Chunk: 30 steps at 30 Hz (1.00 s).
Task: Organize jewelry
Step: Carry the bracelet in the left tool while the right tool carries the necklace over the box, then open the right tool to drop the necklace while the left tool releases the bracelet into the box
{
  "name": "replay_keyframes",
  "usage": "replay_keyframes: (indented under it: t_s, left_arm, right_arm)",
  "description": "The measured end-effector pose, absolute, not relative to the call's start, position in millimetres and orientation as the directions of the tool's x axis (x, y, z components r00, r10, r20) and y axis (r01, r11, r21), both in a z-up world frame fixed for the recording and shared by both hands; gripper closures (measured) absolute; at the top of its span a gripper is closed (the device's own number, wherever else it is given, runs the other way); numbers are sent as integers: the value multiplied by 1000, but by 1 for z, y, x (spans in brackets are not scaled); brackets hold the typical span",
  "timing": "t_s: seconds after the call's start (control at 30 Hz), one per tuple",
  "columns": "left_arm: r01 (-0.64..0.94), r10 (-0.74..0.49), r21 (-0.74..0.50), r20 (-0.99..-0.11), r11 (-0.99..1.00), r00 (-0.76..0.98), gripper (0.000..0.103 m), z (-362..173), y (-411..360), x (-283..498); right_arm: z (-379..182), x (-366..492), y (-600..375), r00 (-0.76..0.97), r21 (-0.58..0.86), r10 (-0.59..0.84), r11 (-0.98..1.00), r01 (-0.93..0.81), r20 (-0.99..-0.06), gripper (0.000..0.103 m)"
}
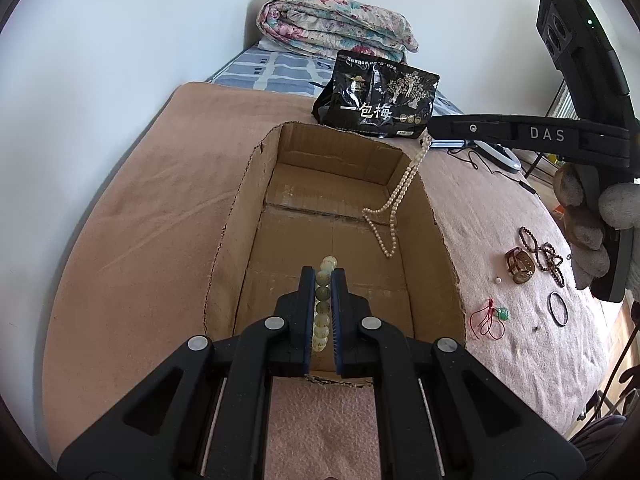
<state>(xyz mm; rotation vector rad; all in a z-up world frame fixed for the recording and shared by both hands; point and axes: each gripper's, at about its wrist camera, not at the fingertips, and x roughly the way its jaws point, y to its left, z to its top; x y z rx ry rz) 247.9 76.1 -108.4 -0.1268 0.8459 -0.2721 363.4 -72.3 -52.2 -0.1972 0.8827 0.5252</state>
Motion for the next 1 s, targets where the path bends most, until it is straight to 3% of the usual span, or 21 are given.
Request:
replay_keyframes:
  t_s: [0.07, 0.1, 0.13, 0.2, 0.23, 0.4, 0.67, 0.73, 1.0]
  left_arm:
    - [187, -282, -211, -724, 959, 629, 98, -109, 75, 249]
    - [186, -281, -211, -726, 960, 627, 98, -110, 76, 249]
    - [186, -283, -214, -730, 959, 623, 98, -110, 76, 250]
    - [180, -284, -219, -732, 959, 619, 97, -110, 76, 250]
    - [178, -285, -222, -732, 959, 618, 97, -110, 77, 250]
    - [171, -281, -223, -732, 960, 621, 96, -108, 77, 247]
    - [175, -281, -221, -719, 960, 636, 92, -98, 76, 235]
    - [179, -282, -218, -718, 959, 637, 92, -95, 73, 230]
    - [213, -293, -203, -702, 956, 649, 91, -79, 56, 211]
  right_arm:
    - [-53, 363, -72, 517, 48, 353, 857, -513, -779, 98]
    - [-53, 363, -72, 521, 41, 347, 859, -511, -780, 93]
    - [-53, 362, -72, 526, 32, 341, 860, -509, -779, 77]
    - [-51, 360, -73, 538, 21, 331, 865, -501, -775, 57]
    - [-50, 359, -74, 541, 23, 333, 866, -500, -772, 53]
    - [-48, 354, -76, 546, 18, 326, 869, -494, -772, 50]
    - [-37, 338, -86, 580, -2, 302, 886, -464, -756, 27]
    - [-31, 333, -92, 594, 0, 301, 892, -452, -746, 16]
    - [-11, 308, -122, 655, -22, 269, 916, -400, -706, 3]
